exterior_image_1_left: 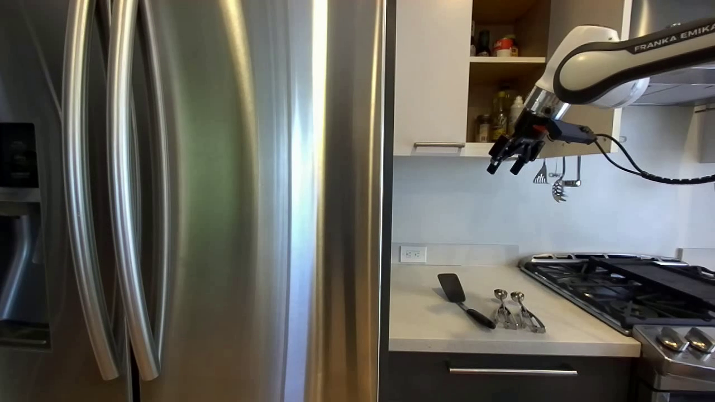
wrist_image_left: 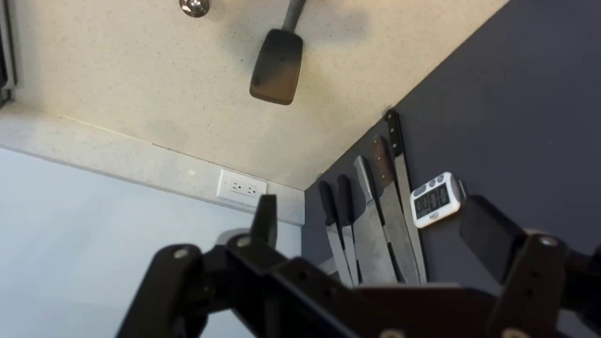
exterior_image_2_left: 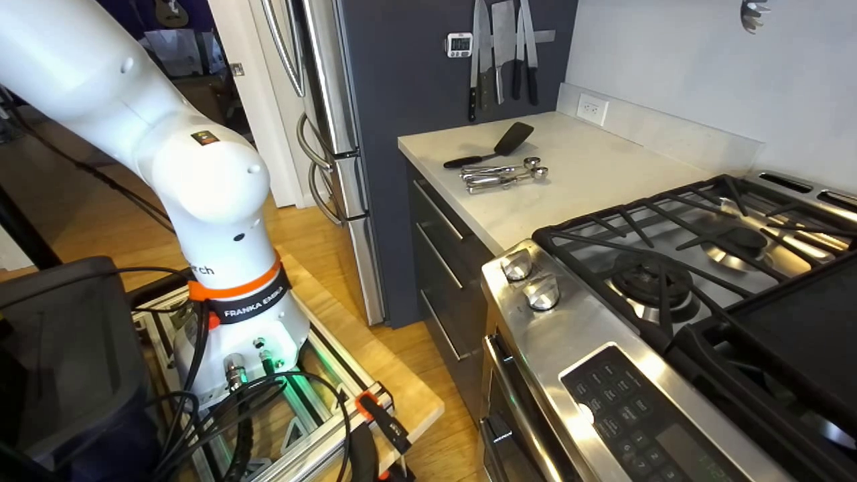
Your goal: Open the left cupboard door
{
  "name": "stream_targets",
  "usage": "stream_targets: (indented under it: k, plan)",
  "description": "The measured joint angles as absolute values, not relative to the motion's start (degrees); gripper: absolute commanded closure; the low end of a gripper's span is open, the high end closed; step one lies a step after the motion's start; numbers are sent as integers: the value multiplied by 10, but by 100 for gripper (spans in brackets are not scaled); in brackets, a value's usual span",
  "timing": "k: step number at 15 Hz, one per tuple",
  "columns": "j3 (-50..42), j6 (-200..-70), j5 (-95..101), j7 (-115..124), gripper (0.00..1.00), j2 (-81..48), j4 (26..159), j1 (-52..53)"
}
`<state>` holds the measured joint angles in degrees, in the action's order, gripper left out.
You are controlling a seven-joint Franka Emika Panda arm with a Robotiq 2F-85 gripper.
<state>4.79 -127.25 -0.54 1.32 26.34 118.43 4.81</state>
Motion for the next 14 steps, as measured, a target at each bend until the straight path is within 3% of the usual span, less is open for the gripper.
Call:
stream_targets:
  k: [8, 14]
  plan:
    - [25, -1227, -106, 137, 0, 151, 1036, 30]
    - [27, -1227, -108, 137, 0, 147, 1030, 29]
